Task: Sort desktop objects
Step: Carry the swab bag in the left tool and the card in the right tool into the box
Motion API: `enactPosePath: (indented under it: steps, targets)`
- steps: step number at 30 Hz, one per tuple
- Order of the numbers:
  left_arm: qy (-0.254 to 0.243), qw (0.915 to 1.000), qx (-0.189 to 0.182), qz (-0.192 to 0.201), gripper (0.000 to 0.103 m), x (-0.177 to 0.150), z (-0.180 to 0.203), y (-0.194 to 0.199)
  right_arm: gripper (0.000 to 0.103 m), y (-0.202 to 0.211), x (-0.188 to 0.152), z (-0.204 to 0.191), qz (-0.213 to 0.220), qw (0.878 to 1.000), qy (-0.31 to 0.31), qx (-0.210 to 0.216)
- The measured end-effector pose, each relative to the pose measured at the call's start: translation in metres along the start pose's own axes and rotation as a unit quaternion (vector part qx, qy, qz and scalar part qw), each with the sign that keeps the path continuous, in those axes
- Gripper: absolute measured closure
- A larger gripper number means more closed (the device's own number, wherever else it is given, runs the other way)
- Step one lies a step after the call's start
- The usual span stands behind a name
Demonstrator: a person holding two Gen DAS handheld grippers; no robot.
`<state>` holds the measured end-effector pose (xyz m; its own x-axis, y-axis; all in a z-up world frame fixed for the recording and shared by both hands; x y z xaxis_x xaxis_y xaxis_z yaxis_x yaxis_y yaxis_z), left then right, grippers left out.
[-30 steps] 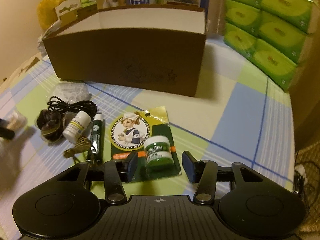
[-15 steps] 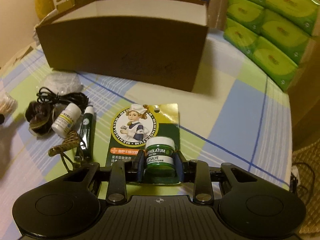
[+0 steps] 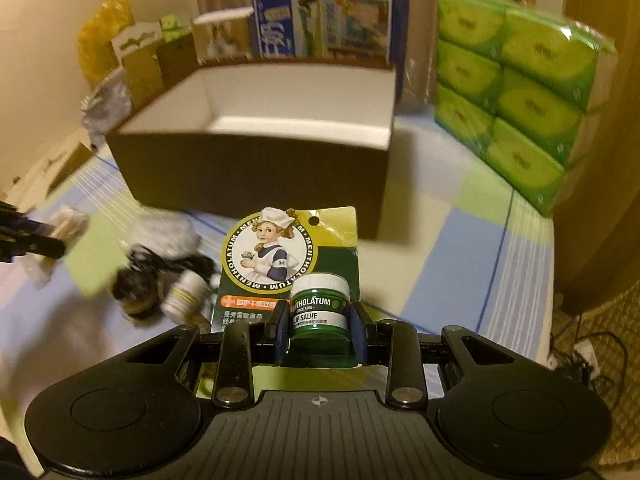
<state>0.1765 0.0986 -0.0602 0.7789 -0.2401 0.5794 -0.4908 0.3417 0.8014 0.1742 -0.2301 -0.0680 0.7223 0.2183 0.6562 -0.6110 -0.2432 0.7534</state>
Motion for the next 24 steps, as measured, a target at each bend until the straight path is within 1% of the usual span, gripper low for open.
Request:
enactPosePath:
  steps: [6, 10, 13, 16, 19, 24]
  targets:
    - [-0.018, 0.9992, -0.012, 0.033, 0.082, 0.033, 0.003, 0.008, 0.074, 0.009, 0.041, -0.009, 0.028, 0.999, 0.006, 0.032]
    - [-0.034, 0.9975, -0.018, 0.058, 0.082, 0.065, 0.004, 0.011, 0.074, 0.005, 0.077, -0.012, 0.05, 0.998, 0.017, 0.037]
    - [-0.042, 0.9959, -0.025, 0.077, 0.082, 0.092, 0.001, 0.009, 0.074, -0.006, 0.103, -0.013, 0.06, 0.997, 0.025, 0.035]
    - [-0.047, 0.9948, -0.026, 0.086, 0.082, 0.12, -0.002, 0.002, 0.074, -0.022, 0.128, -0.014, 0.059, 0.997, 0.029, 0.031]
    - [-0.039, 0.995, -0.034, 0.085, 0.082, 0.148, -0.01, -0.012, 0.074, -0.042, 0.149, -0.013, 0.051, 0.998, 0.026, 0.023]
    - [-0.021, 0.9968, -0.043, 0.064, 0.082, 0.189, -0.023, -0.047, 0.074, -0.084, 0.17, -0.01, 0.02, 0.999, 0.026, 0.005]
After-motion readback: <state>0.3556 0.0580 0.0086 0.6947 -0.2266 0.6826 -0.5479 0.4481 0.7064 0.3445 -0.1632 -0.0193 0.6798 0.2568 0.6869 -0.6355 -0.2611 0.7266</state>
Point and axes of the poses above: each gripper's, at about its wrist camera, not at the fingertips, and y roughly against the way its jaws point, z to its right, x to its top, the point moved 2 cm from there along -y, roughly the way its jaws point, and after that the axes turned 3 degrees about -x, right-handed, at the moved point
